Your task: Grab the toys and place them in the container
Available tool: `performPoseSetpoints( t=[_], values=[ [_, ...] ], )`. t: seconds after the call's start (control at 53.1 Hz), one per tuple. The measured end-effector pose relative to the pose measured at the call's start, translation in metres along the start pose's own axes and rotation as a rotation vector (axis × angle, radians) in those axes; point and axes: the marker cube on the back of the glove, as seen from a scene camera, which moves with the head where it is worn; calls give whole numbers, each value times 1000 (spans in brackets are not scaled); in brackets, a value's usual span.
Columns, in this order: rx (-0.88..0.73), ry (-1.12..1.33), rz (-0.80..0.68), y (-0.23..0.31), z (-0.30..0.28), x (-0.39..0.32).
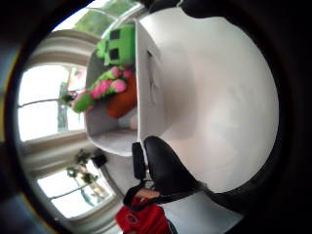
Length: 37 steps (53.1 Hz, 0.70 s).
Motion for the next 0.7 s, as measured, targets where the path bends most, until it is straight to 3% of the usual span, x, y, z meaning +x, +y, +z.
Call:
performPoseSetpoints(
  t=[0.358,0.697],
  values=[
    [64,76,-6,20,17,17],
    [48,-67,-5,32,15,16]
  ],
)
